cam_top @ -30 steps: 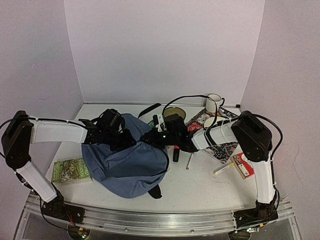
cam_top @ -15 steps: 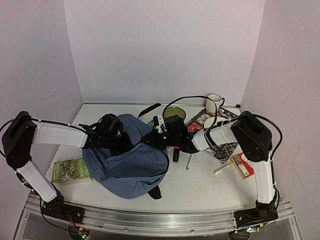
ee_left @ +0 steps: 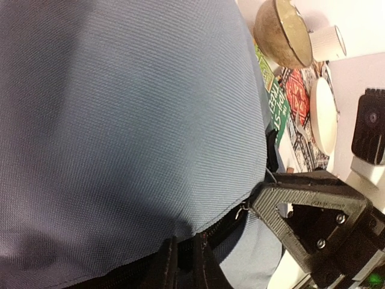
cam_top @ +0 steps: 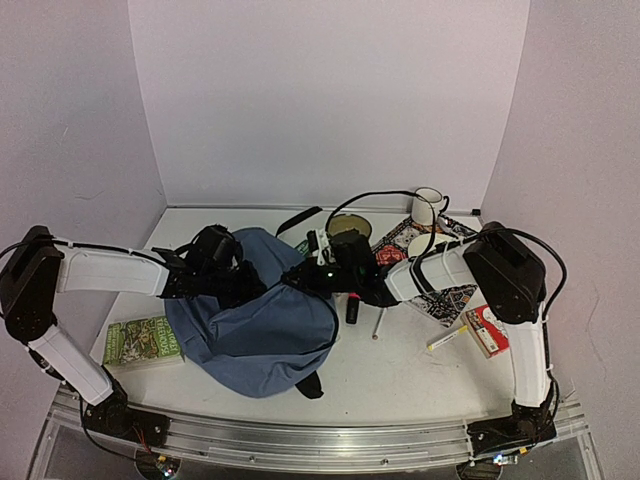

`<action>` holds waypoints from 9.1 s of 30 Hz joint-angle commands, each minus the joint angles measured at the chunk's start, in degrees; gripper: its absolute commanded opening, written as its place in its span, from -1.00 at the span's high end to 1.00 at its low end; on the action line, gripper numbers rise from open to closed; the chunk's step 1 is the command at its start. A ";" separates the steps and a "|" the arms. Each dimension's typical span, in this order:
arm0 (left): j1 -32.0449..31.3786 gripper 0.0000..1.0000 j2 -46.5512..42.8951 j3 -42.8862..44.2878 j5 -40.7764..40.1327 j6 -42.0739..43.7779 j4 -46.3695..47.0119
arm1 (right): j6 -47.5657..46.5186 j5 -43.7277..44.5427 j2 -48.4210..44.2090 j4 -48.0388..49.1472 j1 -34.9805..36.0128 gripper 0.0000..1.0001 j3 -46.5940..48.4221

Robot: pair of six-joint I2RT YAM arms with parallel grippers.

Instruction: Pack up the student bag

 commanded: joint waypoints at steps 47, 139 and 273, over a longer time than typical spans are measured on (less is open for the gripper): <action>-0.57 0.47 -8.46 -4.57 -0.37 1.41 -2.61 | 2.26 -1.97 -5.63 0.66 0.90 0.35 0.68; -1.35 0.14 -0.93 3.00 -1.74 0.13 -1.20 | -3.94 -4.82 -2.36 11.91 2.68 1.00 -2.21; -4.00 -0.62 1.07 14.84 -21.13 24.31 -19.36 | -5.39 -9.27 -5.63 5.31 -2.88 1.00 0.69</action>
